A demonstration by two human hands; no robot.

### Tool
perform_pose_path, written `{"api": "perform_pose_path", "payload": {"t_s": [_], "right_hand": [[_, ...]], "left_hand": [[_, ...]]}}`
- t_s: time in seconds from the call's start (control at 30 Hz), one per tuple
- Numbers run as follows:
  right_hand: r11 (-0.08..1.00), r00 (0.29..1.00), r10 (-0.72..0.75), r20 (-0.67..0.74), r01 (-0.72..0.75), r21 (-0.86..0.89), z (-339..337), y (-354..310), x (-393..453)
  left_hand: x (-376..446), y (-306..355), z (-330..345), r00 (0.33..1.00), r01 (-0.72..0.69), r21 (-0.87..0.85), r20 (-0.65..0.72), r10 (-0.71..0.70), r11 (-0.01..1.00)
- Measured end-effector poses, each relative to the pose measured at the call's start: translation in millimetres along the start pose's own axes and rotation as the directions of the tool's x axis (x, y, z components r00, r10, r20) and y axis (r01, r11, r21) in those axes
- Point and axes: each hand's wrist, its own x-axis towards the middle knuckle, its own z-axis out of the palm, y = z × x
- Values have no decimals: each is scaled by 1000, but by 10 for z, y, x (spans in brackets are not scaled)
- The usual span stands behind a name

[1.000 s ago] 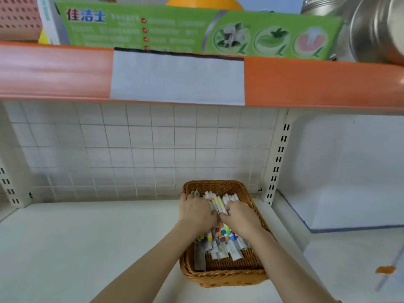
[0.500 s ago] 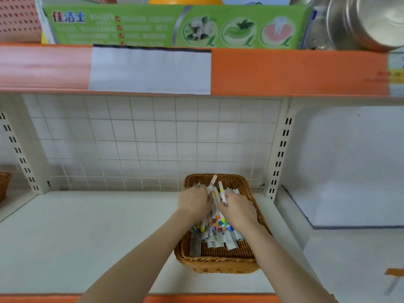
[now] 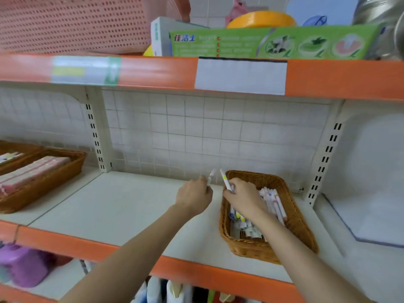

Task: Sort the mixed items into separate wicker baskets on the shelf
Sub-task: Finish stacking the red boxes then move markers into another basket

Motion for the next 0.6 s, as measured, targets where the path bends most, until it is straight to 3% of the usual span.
{"api": "perform_pose_path", "payload": {"t_s": [0.6], "right_hand": [[985, 970, -167, 178, 157, 69, 1774, -2688, -404]], "left_hand": [[-1190, -2814, -1252, 978, 209, 89, -7, -209, 974]]}}
